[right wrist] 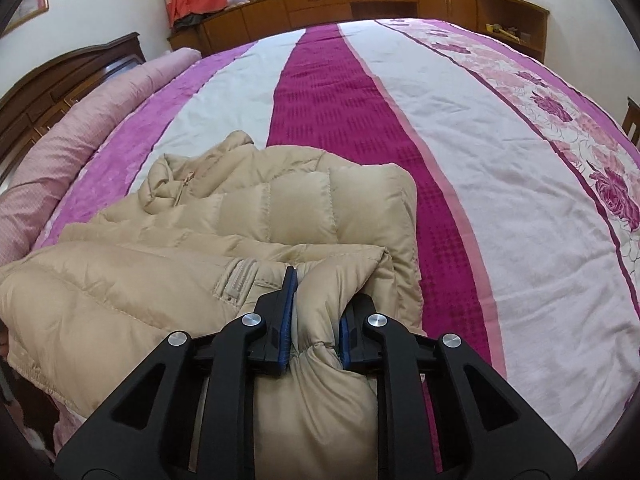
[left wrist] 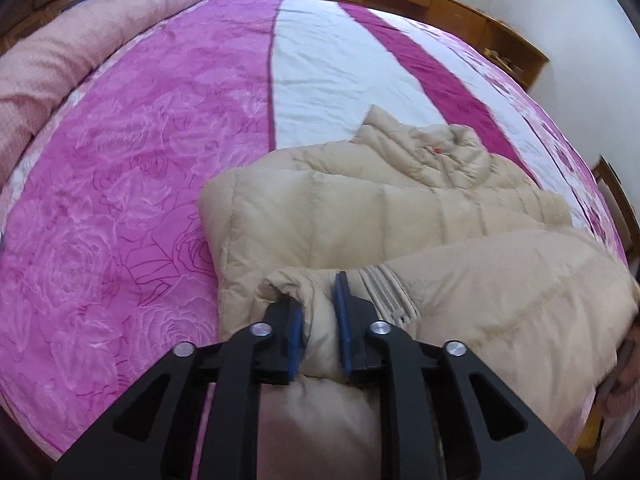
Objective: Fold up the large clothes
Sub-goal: 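Grasp the hem with both tools and fold it up over the collar, then open both tools and withdraw from the folded jacket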
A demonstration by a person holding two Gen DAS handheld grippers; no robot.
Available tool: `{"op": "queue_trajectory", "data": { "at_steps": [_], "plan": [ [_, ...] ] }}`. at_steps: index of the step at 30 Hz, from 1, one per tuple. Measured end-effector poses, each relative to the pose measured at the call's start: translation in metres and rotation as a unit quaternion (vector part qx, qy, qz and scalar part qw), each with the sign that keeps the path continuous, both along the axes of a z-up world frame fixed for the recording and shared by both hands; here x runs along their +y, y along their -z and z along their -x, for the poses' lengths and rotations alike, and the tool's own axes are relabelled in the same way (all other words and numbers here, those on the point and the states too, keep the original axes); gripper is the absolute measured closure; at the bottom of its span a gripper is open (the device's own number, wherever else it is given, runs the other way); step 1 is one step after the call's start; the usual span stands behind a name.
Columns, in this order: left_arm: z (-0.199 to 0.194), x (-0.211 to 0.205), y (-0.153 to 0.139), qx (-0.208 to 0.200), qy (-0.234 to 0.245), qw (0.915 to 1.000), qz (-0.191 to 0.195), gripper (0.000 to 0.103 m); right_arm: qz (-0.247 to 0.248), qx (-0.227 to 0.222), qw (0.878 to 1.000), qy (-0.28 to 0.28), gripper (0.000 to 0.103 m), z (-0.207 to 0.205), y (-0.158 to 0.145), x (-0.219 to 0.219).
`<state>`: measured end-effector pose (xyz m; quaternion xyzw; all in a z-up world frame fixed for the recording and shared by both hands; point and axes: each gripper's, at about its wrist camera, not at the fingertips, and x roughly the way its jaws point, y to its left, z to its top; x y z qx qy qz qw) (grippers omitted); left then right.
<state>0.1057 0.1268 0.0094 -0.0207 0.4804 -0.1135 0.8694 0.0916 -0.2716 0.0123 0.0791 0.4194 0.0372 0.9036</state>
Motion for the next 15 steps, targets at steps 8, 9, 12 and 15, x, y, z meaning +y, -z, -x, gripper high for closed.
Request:
{"op": "queue_trajectory", "data": {
  "at_steps": [8,9,12,15],
  "plan": [
    [0.049,0.012,-0.036,-0.039,0.015,0.9988,-0.025,0.027,-0.086,-0.016,0.996,0.023,0.067,0.007,-0.013,-0.014],
    [0.056,0.015,-0.04,-0.042,0.014,0.9988,-0.021,0.027,-0.102,-0.021,0.994,0.026,0.063,0.011,-0.019,-0.018],
    [0.071,0.021,-0.046,-0.044,0.007,0.999,-0.009,0.025,-0.136,-0.038,0.99,0.001,0.038,0.024,-0.04,-0.023],
    [0.086,0.026,-0.048,-0.05,0.0,0.9987,-0.006,0.025,-0.115,-0.049,0.992,-0.028,0.034,0.039,-0.061,-0.019]
  ]
}}
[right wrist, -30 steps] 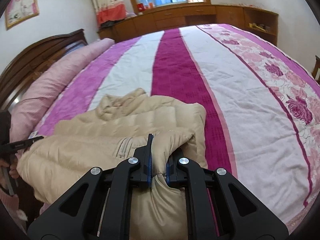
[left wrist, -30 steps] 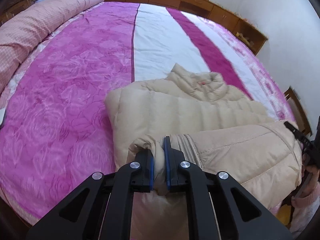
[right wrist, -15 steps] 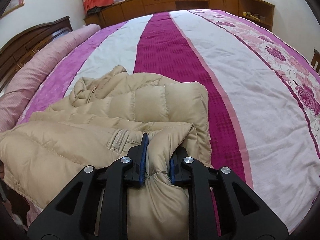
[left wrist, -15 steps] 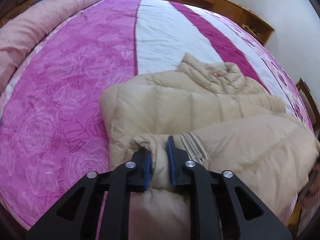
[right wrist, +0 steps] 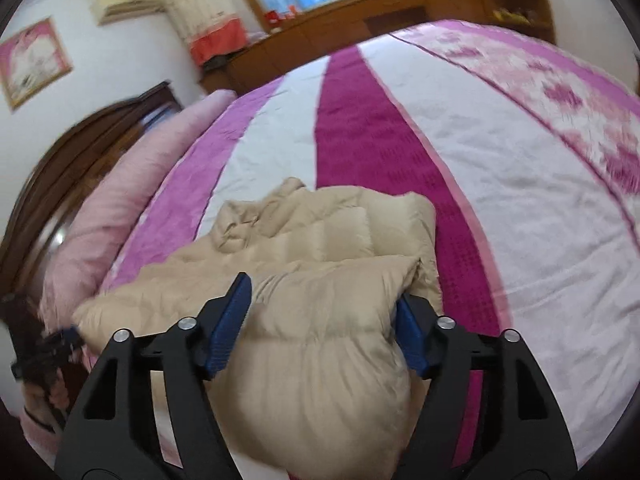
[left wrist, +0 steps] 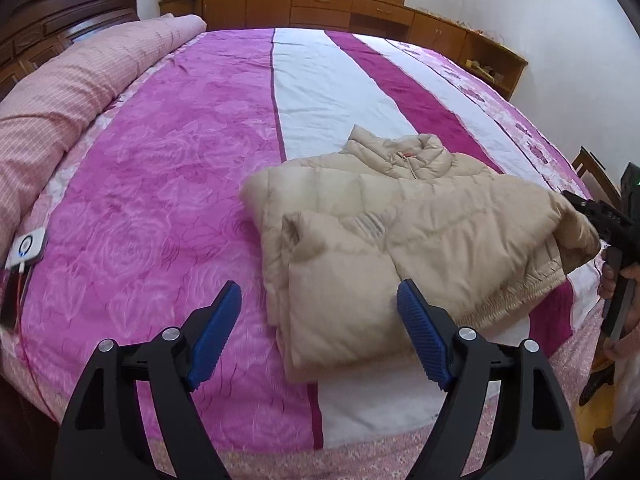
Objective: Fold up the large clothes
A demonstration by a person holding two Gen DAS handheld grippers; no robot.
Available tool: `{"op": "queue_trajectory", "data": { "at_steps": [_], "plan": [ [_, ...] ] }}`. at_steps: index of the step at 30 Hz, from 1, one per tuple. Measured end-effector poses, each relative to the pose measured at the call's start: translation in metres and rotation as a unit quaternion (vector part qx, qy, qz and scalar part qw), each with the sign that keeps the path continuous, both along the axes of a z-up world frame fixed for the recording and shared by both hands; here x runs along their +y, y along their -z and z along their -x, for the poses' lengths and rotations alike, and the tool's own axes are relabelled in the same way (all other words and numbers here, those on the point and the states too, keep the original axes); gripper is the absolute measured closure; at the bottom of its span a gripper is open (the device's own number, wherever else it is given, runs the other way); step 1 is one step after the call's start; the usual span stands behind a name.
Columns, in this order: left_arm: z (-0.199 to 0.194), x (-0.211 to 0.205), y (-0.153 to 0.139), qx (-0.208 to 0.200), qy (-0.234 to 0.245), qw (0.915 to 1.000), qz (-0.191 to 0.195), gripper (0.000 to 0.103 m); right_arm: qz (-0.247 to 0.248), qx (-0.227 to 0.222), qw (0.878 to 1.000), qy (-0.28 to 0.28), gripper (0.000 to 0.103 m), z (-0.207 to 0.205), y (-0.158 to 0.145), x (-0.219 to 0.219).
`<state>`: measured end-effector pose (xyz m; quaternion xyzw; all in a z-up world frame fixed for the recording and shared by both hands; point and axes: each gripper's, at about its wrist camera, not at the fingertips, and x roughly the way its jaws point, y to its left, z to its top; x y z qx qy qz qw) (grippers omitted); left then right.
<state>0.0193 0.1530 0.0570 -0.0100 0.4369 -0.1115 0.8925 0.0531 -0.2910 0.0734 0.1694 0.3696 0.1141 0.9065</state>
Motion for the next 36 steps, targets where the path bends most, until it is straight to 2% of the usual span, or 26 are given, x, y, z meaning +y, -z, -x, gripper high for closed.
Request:
{"op": "queue_trajectory", "data": {
  "at_steps": [3,9,13,15,19,21,23,29,36],
  "plan": [
    [0.013,0.004,0.0,-0.003,-0.002,1.0,-0.004,0.025,0.047,-0.012,0.998,-0.026,0.031,0.02,-0.017,0.0],
    [0.025,0.025,0.011,0.013,-0.018,0.9993,-0.029,0.025,0.103,-0.002,0.993,-0.053,0.031,0.059,-0.015,-0.015],
    [0.027,0.03,0.024,0.037,-0.022,0.9969,-0.065,0.025,0.124,0.03,0.99,-0.06,0.031,0.068,0.007,-0.023],
    [0.027,0.026,0.032,0.039,-0.008,0.9958,-0.082,0.025,0.141,0.041,0.987,-0.066,0.031,0.069,0.02,-0.022],
    [0.019,0.011,0.05,0.043,0.017,0.9933,-0.106,0.025,0.188,0.056,0.978,-0.077,0.031,0.064,0.046,-0.016],
    [0.01,0.002,0.052,0.039,0.021,0.9937,-0.103,0.025,0.205,0.064,0.973,-0.082,0.031,0.055,0.057,-0.011],
    [0.002,-0.004,0.048,0.027,0.021,0.9952,-0.092,0.026,0.206,0.058,0.973,-0.086,0.031,0.045,0.062,-0.006],
    [-0.025,-0.024,0.028,-0.017,0.037,0.9945,-0.097,0.026,0.184,0.019,0.979,-0.08,0.031,0.016,0.049,-0.004],
    [-0.063,-0.026,0.011,-0.034,0.017,0.9975,-0.06,0.026,0.142,0.004,0.988,-0.061,0.031,-0.021,0.035,-0.007]
  ]
}}
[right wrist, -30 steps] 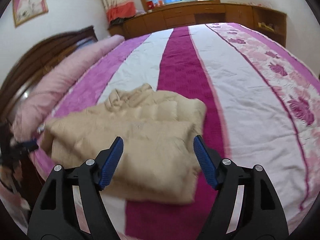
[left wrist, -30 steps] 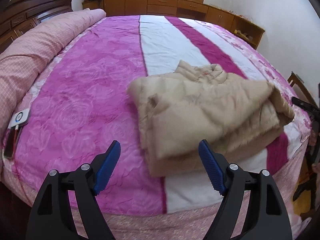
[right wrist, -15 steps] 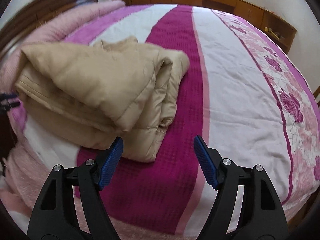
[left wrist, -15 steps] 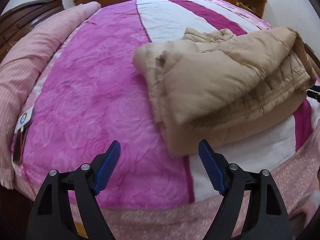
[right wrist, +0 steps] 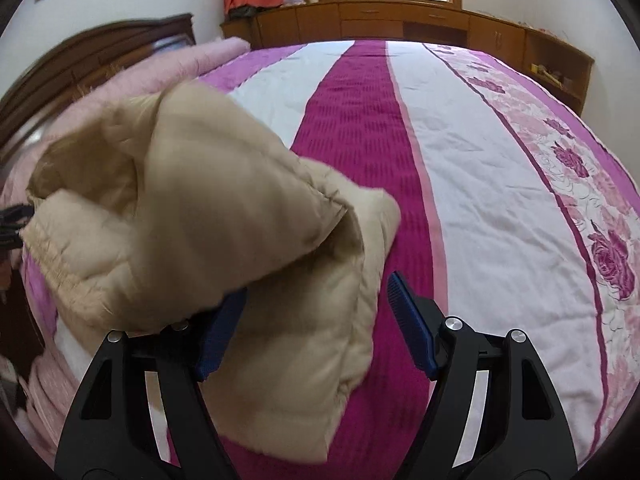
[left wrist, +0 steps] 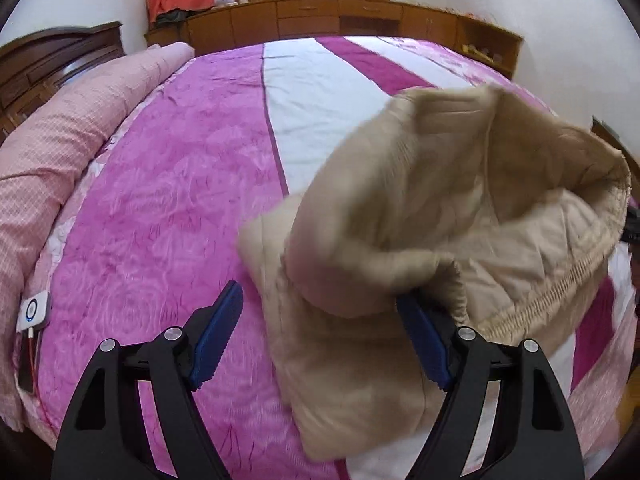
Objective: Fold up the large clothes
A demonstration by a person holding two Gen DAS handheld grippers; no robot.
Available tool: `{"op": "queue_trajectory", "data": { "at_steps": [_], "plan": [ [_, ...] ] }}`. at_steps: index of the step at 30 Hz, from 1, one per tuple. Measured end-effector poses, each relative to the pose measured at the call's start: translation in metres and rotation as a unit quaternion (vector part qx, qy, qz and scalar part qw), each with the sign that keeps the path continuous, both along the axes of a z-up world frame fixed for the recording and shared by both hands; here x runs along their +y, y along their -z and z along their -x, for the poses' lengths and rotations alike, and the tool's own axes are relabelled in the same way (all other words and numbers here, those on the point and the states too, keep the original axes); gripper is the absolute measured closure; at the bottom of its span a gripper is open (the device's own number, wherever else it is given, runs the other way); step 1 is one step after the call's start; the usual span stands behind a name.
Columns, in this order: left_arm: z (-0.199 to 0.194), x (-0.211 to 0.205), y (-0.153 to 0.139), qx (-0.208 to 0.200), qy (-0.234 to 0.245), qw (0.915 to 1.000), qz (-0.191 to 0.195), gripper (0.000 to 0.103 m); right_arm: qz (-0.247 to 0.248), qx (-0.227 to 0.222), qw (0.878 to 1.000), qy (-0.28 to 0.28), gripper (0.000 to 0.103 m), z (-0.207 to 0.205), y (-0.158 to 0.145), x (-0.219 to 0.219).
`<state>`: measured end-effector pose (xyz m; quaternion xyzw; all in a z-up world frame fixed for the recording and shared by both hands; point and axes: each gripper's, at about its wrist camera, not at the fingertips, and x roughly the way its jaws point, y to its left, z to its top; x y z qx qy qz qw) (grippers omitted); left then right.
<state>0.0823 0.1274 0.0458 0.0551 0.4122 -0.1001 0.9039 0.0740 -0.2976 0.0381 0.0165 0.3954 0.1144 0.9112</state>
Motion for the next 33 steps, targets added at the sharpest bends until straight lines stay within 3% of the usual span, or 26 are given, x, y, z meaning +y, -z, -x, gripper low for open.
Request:
{"op": "queue_trajectory", "data": {
  "at_steps": [8,16,18,19,20,21,22,23,27,30,33],
  "plan": [
    [-0.023,0.015,-0.007,0.008,-0.019,0.9991,0.036,0.025,-0.019,0.017,1.0,0.009,0.031,-0.04,-0.005,-0.005],
    [-0.063,0.013,0.024,0.039,-0.019,0.9973,0.06,0.025,-0.082,0.057,0.994,0.039,0.032,-0.071,0.015,-0.01],
    [-0.071,0.013,0.03,0.045,-0.025,0.996,0.072,0.026,-0.102,0.059,0.992,0.05,0.052,-0.074,0.016,-0.012],
    [-0.077,0.013,0.035,0.05,-0.028,0.9942,0.091,0.038,-0.105,0.057,0.992,0.051,0.058,-0.073,0.016,-0.012],
    [-0.08,0.013,0.038,0.055,-0.028,0.9924,0.106,0.059,-0.104,0.054,0.992,0.052,0.07,-0.072,0.015,-0.012],
    [-0.082,0.012,0.04,0.06,-0.032,0.9913,0.113,0.07,-0.101,0.049,0.992,0.053,0.079,-0.071,0.013,-0.011],
    [-0.086,0.01,0.042,0.063,-0.032,0.9906,0.117,0.086,-0.102,0.043,0.992,0.056,0.083,-0.069,0.01,-0.012],
    [-0.086,0.008,0.041,0.058,-0.032,0.9909,0.117,0.092,-0.106,0.034,0.992,0.06,0.088,-0.066,0.006,-0.014],
    [-0.093,0.002,0.023,0.015,-0.037,0.9936,0.105,0.094,-0.126,-0.009,0.989,0.076,0.095,-0.061,-0.011,-0.018],
    [-0.107,-0.004,0.024,0.013,-0.044,0.9955,0.082,0.094,-0.099,-0.033,0.991,0.078,0.095,-0.071,-0.017,-0.008],
    [-0.123,-0.001,0.036,0.027,-0.06,0.995,0.075,0.094,-0.09,-0.028,0.991,0.092,0.095,-0.091,-0.01,-0.004]
  ]
}}
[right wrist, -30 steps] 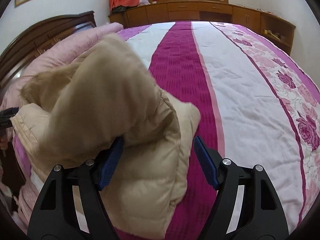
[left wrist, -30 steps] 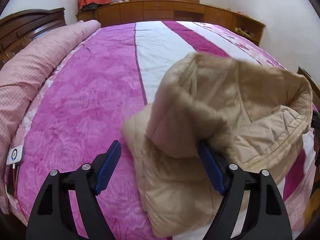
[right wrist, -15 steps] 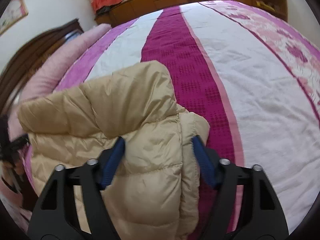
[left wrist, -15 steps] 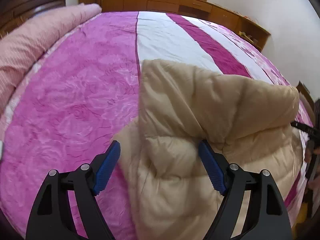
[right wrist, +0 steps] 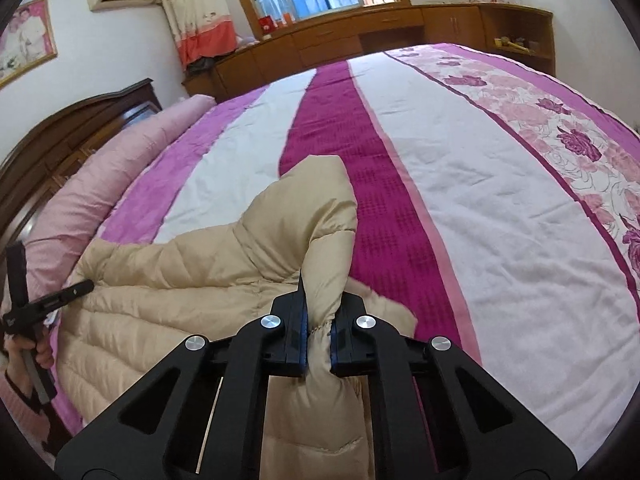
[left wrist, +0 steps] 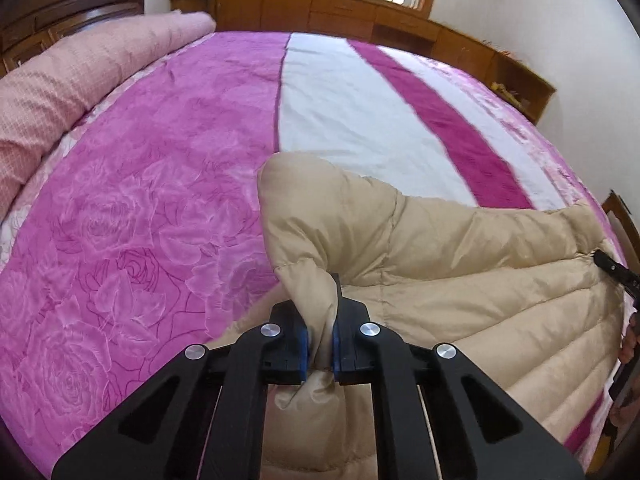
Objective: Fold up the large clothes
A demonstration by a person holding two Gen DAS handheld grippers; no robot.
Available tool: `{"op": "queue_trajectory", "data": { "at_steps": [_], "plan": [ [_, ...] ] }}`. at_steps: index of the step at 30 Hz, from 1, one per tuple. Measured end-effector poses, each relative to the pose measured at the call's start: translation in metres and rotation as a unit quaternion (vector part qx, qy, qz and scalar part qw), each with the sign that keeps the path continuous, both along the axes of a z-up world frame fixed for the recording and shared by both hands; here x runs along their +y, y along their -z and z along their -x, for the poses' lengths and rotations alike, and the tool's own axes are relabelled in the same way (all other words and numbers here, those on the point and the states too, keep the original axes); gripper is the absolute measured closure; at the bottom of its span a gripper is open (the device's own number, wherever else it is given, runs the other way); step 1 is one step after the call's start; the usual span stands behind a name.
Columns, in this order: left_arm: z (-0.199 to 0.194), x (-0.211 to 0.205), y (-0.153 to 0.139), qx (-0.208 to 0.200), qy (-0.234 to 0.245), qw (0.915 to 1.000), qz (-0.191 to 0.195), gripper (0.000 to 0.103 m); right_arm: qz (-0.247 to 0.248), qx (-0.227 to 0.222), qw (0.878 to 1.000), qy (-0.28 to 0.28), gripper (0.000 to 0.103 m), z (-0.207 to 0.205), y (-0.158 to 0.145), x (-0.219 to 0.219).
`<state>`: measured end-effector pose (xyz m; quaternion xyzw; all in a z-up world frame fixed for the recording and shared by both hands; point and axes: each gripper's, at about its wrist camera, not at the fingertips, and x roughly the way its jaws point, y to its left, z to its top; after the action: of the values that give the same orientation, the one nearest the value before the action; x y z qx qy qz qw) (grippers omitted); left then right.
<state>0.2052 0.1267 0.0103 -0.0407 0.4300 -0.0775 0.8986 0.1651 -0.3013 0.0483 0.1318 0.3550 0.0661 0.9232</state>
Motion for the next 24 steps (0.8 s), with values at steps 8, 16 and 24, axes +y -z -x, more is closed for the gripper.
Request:
{"op": "queue_trajectory", "data": {
  "at_steps": [8,16,24],
  "plan": [
    [-0.022,0.004,0.031,0.033,-0.016,0.9993,-0.009,0.086,0.031,0.056,0.998,0.02,0.087,-0.033,0.041,0.006],
    [-0.007,0.012,0.018,0.022,-0.047,0.9982,-0.031,0.038,0.002,0.068,0.997,0.039,0.049,-0.025,0.032,-0.009],
    [0.048,0.04,0.003,0.035,-0.054,0.9978,0.017,0.019,-0.023,0.083,0.996,0.025,0.027,0.03,0.005,-0.021]
  ]
}}
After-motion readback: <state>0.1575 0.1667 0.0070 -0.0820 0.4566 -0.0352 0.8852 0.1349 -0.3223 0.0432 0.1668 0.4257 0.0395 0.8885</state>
